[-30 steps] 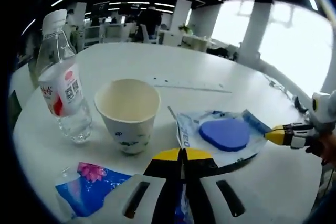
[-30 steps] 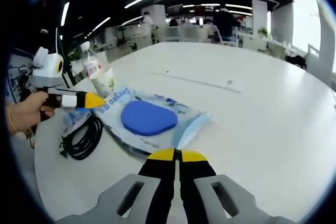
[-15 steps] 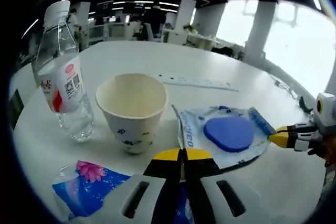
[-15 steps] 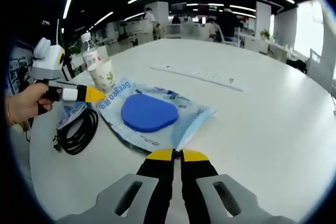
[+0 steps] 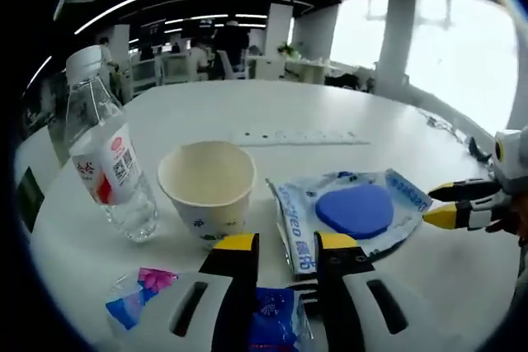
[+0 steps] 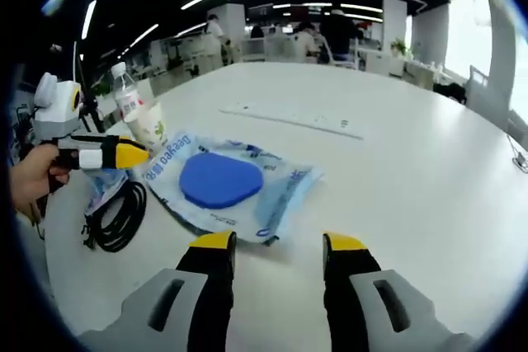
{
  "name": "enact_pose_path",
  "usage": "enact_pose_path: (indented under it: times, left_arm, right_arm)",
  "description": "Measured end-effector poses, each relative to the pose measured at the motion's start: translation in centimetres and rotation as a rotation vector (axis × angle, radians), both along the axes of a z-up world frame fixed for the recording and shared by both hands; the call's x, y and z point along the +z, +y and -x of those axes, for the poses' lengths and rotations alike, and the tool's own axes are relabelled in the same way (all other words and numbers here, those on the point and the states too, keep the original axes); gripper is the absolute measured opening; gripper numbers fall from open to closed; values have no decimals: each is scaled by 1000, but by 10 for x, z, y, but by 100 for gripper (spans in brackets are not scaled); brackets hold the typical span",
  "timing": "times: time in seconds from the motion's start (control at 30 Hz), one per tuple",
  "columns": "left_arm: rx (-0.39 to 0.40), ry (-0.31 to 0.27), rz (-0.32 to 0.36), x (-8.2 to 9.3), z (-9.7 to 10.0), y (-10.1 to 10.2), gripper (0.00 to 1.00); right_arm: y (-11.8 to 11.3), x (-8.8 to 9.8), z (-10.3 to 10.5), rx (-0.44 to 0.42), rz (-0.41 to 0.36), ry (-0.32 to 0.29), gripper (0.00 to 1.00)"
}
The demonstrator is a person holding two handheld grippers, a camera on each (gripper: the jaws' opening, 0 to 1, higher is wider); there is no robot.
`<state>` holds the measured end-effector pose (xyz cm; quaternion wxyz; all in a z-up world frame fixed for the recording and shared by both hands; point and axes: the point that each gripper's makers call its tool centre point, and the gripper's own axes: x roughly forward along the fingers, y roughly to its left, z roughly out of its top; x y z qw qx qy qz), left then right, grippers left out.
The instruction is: Arrange the tabletop items into an orderly group along one side of the table until the central work area is clear of visible clutter.
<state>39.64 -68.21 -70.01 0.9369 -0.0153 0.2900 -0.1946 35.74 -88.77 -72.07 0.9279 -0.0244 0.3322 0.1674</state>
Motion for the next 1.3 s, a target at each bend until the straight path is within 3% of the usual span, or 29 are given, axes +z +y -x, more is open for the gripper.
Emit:
enact_pose_path:
  times: [0.4, 0.7, 0.9, 1.3]
  left_arm:
    - [-35, -51, -1, 26, 13, 8, 62]
    - [-43, -99, -17, 43, 20, 31, 88]
    - [-56, -114, -21, 52, 25, 50, 99]
    - [-102, -156, -22, 61, 41, 80, 99]
  right_arm:
    - [23, 27, 17, 8, -48, -13, 72]
    - [54, 44, 31, 62, -75, -23, 89]
    - [74, 50, 40, 102, -95, -15, 100]
    - [119, 53, 52, 184, -122, 8, 100]
